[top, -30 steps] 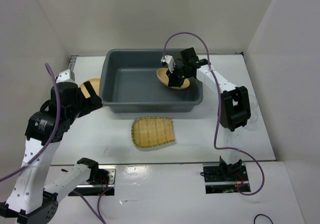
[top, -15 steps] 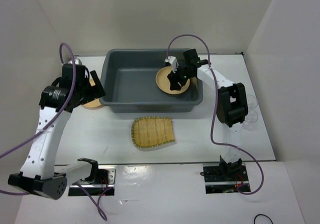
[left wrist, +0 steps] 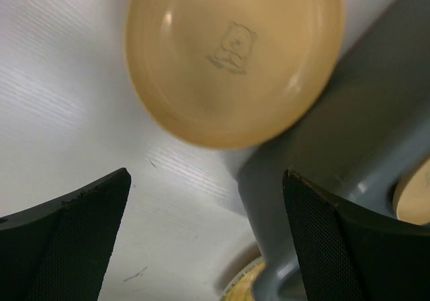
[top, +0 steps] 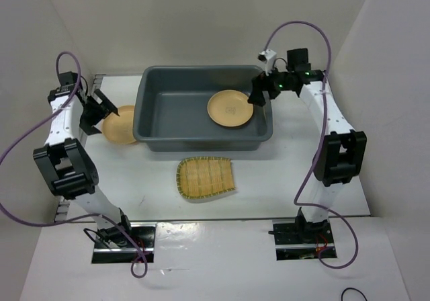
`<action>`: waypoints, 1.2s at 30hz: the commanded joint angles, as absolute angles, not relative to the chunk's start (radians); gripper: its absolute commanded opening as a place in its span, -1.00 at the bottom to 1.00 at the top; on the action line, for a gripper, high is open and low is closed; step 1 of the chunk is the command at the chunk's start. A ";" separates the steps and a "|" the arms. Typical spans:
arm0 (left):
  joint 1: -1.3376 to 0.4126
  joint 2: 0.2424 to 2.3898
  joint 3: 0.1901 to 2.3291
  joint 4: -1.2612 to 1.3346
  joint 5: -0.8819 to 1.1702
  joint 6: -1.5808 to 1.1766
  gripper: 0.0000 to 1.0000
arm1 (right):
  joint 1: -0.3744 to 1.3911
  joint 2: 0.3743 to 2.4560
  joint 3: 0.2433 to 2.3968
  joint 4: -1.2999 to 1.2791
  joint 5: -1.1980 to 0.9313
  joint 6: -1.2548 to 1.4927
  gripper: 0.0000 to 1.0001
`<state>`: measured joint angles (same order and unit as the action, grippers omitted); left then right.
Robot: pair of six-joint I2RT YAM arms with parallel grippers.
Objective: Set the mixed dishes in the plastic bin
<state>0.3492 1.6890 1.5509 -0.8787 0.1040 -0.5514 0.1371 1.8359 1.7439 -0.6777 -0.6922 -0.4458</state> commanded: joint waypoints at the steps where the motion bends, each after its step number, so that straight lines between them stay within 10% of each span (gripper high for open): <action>1: 0.388 1.756 1.604 -0.802 0.157 -0.580 1.00 | 0.097 1.796 1.637 -0.788 -0.603 -0.456 0.97; 25: 0.497 2.103 1.545 -0.643 0.164 -0.686 0.97 | -0.025 1.571 1.445 -0.881 -0.692 -0.511 0.97; 36: 0.466 2.140 1.609 -0.744 0.026 -0.655 0.45 | -0.025 1.410 1.356 -0.737 -0.582 -0.515 0.97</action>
